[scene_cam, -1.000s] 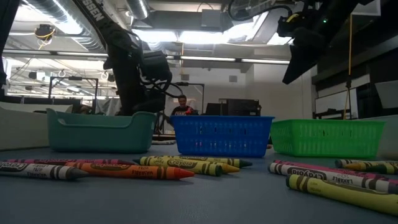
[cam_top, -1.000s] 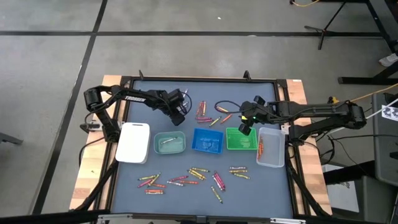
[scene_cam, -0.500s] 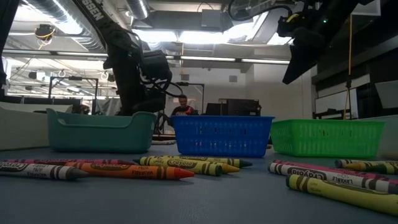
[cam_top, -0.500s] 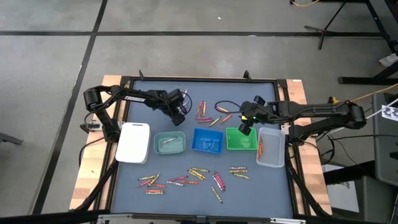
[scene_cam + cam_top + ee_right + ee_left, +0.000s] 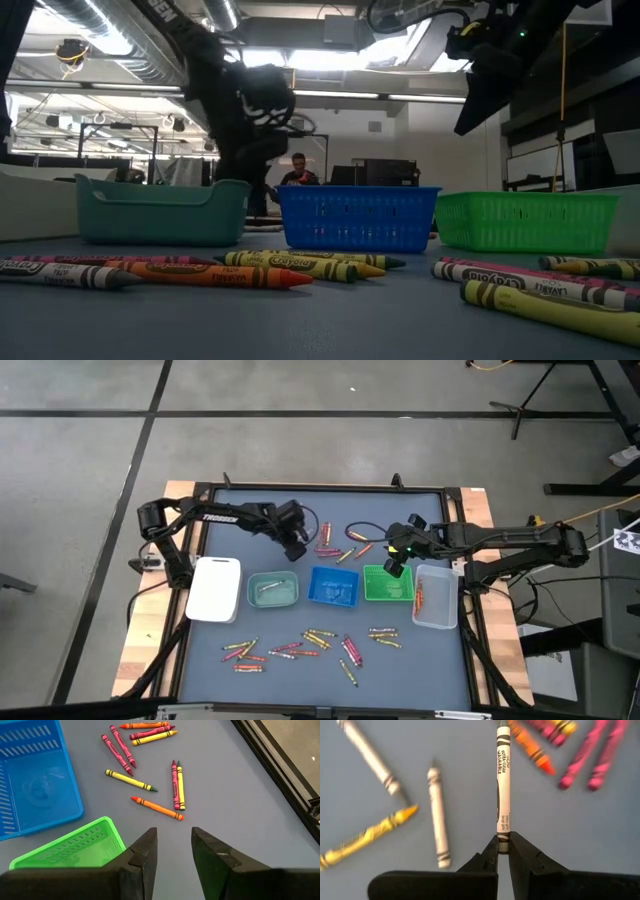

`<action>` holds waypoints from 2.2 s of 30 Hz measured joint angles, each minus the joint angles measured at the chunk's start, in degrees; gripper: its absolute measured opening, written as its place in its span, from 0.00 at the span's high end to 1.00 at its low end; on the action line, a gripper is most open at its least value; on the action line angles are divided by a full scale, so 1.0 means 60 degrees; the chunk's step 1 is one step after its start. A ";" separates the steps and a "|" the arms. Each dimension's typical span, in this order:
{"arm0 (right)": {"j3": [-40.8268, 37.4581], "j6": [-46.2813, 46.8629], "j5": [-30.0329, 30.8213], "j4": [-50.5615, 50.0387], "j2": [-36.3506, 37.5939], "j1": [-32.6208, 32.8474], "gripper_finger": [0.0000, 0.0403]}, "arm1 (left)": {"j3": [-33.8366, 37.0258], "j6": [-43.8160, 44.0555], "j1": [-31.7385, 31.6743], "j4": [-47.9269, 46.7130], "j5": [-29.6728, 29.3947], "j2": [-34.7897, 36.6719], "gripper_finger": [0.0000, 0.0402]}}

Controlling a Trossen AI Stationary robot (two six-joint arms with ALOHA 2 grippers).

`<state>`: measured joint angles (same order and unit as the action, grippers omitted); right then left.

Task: Sort crayons
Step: Put the gray crayon into the light green bin, then put the green crayon into the green bin

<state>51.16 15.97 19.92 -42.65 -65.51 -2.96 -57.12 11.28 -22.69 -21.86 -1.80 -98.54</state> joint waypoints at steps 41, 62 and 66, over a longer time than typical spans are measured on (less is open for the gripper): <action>0.0000 -0.2518 0.0027 0.2282 -0.0167 -0.0011 0.70 | -0.3210 0.2726 0.4780 -0.8516 0.0268 0.0038 0.98; -0.0004 -0.4284 -0.0466 0.4341 -0.2965 -0.2464 0.70 | -0.3189 0.3349 0.5314 -0.8946 -0.1707 0.0044 0.73; -0.0004 -0.4281 -0.1861 0.4478 -0.3565 -0.3243 0.70 | -0.3189 0.3349 0.5314 -0.8899 -0.1781 0.0044 0.71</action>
<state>51.13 -9.72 8.75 -15.79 -86.89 -22.42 -76.25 31.38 9.19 -75.26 -12.49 -98.28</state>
